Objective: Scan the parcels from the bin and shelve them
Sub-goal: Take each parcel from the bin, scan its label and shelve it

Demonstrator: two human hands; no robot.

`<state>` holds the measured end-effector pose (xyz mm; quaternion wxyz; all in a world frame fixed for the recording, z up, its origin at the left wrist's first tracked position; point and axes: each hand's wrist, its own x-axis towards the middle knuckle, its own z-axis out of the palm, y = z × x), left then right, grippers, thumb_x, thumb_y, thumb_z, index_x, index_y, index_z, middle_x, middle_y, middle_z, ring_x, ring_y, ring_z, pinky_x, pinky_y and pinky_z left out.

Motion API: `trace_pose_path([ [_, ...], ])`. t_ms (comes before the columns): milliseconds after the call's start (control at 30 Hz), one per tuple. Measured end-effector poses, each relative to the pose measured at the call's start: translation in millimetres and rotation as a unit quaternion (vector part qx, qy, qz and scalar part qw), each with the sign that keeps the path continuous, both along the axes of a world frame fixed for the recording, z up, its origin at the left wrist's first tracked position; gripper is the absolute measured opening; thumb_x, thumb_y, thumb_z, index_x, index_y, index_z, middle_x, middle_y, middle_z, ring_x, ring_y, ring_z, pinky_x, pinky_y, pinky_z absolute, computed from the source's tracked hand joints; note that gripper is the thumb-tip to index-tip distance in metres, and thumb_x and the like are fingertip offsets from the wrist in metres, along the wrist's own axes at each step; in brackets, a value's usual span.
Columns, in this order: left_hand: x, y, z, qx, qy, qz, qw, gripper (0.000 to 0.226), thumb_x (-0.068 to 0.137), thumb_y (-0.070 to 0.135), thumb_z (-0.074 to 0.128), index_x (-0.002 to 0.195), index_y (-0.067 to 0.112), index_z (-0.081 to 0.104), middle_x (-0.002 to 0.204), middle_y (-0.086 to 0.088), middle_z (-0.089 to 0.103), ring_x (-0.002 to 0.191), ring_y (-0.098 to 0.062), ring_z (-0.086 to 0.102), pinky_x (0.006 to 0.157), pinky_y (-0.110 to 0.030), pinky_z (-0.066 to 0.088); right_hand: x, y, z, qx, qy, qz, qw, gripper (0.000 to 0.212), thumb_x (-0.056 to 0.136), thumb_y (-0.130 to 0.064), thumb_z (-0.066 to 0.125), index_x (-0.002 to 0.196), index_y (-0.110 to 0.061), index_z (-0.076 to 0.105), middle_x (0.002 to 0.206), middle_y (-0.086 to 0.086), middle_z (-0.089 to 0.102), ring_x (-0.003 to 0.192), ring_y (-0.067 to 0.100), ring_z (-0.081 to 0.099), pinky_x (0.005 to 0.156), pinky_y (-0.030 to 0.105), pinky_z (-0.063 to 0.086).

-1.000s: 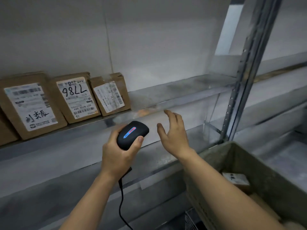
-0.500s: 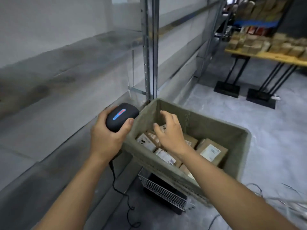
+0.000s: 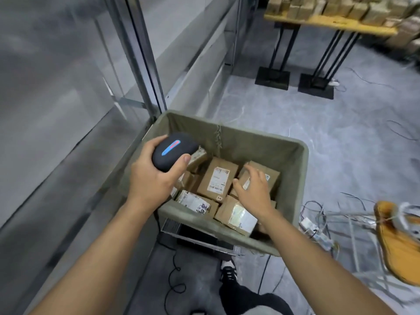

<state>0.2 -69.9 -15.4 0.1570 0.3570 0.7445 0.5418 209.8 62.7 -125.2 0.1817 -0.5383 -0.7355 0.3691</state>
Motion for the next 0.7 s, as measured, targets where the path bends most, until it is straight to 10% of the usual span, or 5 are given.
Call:
trace_pose_path([
  [333,-41.4,44.3,-16.2,-0.056,-0.001,0.028,0.998,0.061,0.071,0.061,0.082,0.125,0.043,0.06,0.11,0.008,0.073,0.083,-0.026,0.074,0.079,-0.053,0.062,-69.7,78.3,-28.7,-0.028,-0.049,0.144,0.988,0.065,0.096,-0.038,0.062,0.154,-0.025,0.034,0.146,0.009,0.04,0.138,0.028,0.037,0.113,0.039,0.035],
  [500,-57.8,54.7,-37.6,-0.083,0.012,0.045,0.995,0.052,0.069,0.06,0.078,0.116,0.054,0.057,0.11,0.021,0.069,0.096,0.002,0.068,0.085,-0.026,0.057,-114.6,112.7,-45.9,-0.013,-0.102,0.217,0.971,0.07,0.094,-0.034,0.066,0.155,-0.021,0.033,0.146,0.012,0.039,0.137,0.031,0.036,0.11,0.042,0.037],
  [600,-76.4,61.9,-55.7,-0.094,0.014,0.045,0.994,0.051,0.07,0.064,0.076,0.115,0.06,0.054,0.115,0.022,0.068,0.102,0.0,0.068,0.087,-0.034,0.058,-143.8,131.4,-67.7,0.004,-0.148,0.287,0.946,0.075,0.093,-0.037,0.068,0.156,-0.021,0.031,0.147,0.012,0.038,0.136,0.033,0.037,0.11,0.043,0.039],
  [700,-93.4,75.3,-80.7,-0.084,-0.01,0.049,0.995,0.056,0.077,0.043,0.086,0.124,0.041,0.058,0.109,0.024,0.064,0.095,0.012,0.065,0.076,-0.011,0.053,-171.4,152.0,-96.3,0.024,-0.207,0.339,0.918,0.077,0.091,-0.038,0.069,0.156,-0.022,0.031,0.144,0.012,0.04,0.132,0.034,0.041,0.108,0.044,0.041],
])
